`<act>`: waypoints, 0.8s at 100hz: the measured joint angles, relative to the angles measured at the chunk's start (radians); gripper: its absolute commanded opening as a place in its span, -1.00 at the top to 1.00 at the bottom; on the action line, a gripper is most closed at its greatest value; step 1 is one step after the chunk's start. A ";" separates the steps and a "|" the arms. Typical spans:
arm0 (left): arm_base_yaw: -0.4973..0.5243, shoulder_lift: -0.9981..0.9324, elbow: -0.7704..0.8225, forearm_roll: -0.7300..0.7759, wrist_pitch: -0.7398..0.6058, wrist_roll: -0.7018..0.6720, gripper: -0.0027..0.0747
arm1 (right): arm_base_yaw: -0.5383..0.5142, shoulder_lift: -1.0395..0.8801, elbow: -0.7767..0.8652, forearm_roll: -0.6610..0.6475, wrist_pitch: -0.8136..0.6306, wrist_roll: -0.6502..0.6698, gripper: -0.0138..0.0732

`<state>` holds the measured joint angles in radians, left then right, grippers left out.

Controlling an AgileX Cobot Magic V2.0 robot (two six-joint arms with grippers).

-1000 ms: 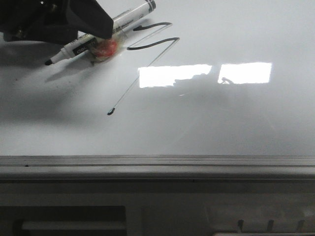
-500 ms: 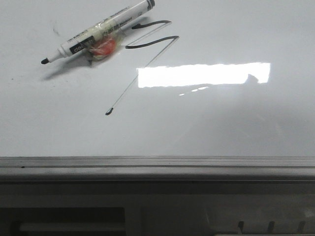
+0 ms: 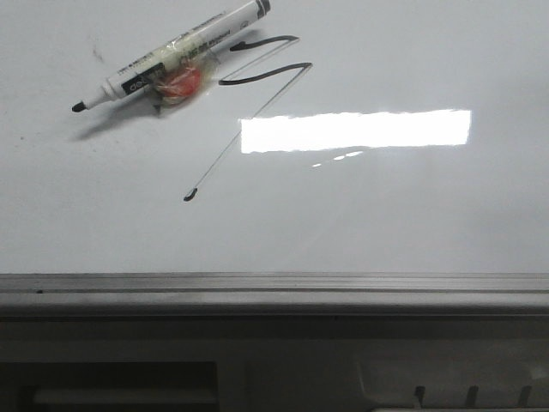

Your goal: Write number 3 on whiteboard

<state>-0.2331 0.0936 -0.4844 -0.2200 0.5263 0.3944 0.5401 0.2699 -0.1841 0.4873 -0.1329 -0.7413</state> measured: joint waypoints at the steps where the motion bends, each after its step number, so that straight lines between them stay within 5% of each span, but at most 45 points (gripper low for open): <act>1: 0.000 0.000 0.000 0.000 0.000 0.000 0.99 | 0.000 0.000 0.002 0.000 0.000 0.000 0.82; 64: 0.006 -0.006 0.086 0.003 0.001 0.000 0.99 | 0.000 -0.003 0.004 0.004 -0.015 0.001 0.82; 80: 0.066 -0.057 0.186 0.050 -0.171 -0.030 0.99 | 0.000 -0.003 0.004 0.004 -0.015 0.001 0.82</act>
<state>-0.1671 0.0363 -0.2983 -0.1696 0.3552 0.3641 0.5401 0.2672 -0.1801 0.4910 -0.1482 -0.7406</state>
